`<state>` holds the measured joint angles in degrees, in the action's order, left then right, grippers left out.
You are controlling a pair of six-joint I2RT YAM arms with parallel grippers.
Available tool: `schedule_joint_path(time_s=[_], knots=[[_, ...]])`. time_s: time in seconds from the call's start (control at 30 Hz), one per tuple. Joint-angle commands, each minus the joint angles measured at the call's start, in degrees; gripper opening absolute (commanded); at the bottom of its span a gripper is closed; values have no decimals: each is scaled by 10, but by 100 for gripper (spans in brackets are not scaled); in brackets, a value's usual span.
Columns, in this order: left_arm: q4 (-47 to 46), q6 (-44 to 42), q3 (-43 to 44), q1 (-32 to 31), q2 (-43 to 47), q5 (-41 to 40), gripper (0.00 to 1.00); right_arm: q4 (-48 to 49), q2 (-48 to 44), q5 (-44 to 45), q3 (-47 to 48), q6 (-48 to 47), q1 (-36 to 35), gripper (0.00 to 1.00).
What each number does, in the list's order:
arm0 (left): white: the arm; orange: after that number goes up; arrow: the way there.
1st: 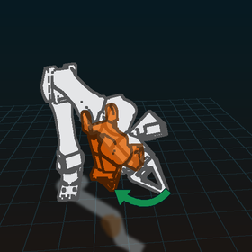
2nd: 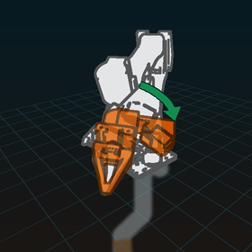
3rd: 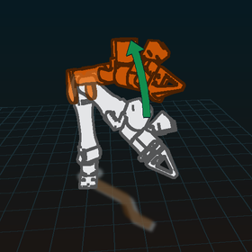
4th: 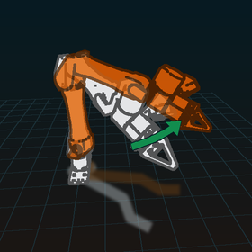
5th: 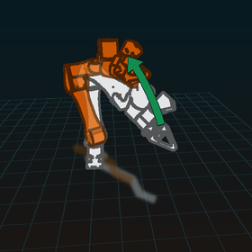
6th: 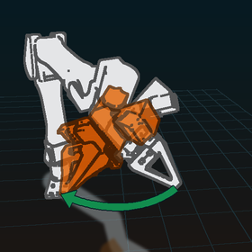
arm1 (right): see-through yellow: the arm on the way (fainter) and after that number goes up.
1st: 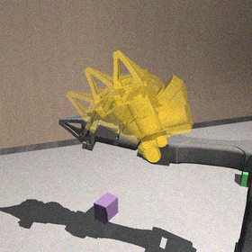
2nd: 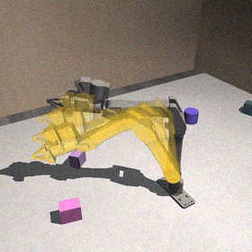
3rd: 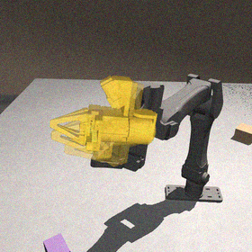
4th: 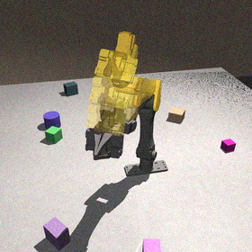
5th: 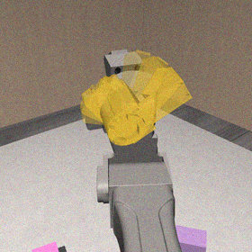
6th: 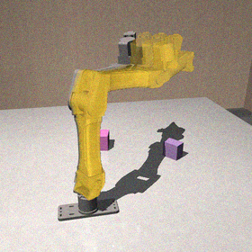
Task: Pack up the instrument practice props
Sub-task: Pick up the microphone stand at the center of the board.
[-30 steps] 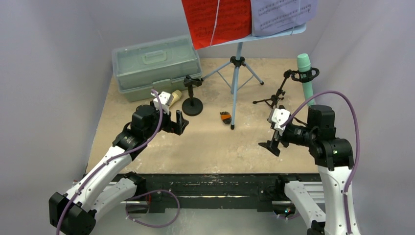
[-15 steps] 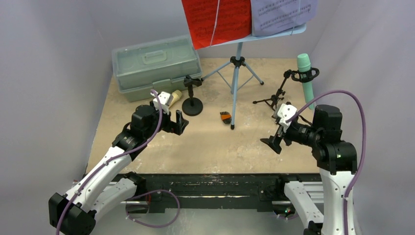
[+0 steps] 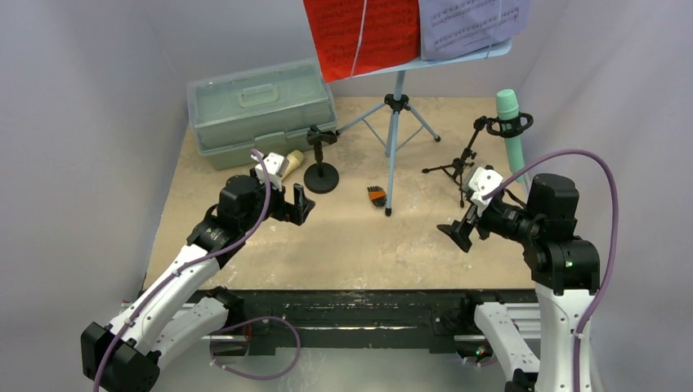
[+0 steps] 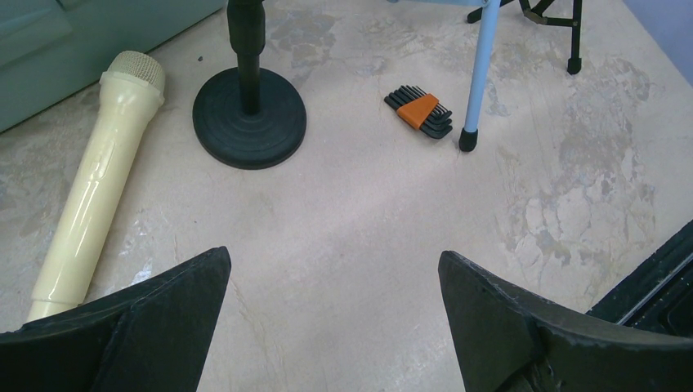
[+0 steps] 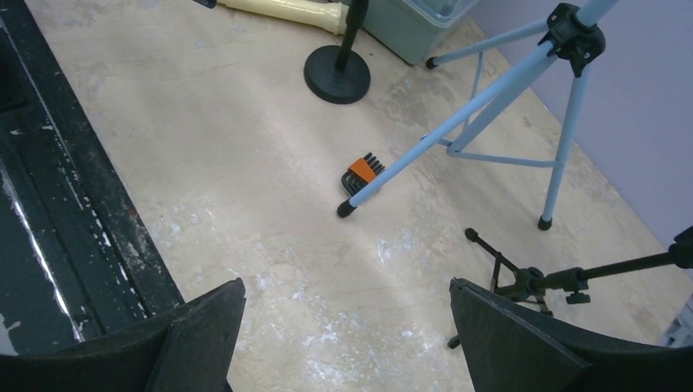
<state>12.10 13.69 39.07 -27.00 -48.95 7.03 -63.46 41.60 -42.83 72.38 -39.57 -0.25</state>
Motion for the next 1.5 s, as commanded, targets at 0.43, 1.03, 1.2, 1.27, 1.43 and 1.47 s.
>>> schedule_joint_path(time_s=[0.43, 1.03, 1.2, 1.27, 1.43, 1.47], knots=[[-7, -9, 4, 5, 10, -5, 99, 65, -8, 99, 26, 56, 25, 99], [-6, -9, 3, 8, 9, -3, 99, 163, 6, 252, 21, 173, 42, 99], [-6, -9, 3, 9, 11, -3, 99, 219, 25, 339, 14, 211, 42, 99], [-7, -9, 3, 9, 10, -3, 99, 226, 38, 340, 22, 213, 42, 99], [-6, -9, 3, 9, 13, -2, 99, 199, 71, 214, 38, 203, 42, 99], [-6, -9, 4, 10, 13, -2, 99, 196, 76, 189, 24, 203, 42, 99]])
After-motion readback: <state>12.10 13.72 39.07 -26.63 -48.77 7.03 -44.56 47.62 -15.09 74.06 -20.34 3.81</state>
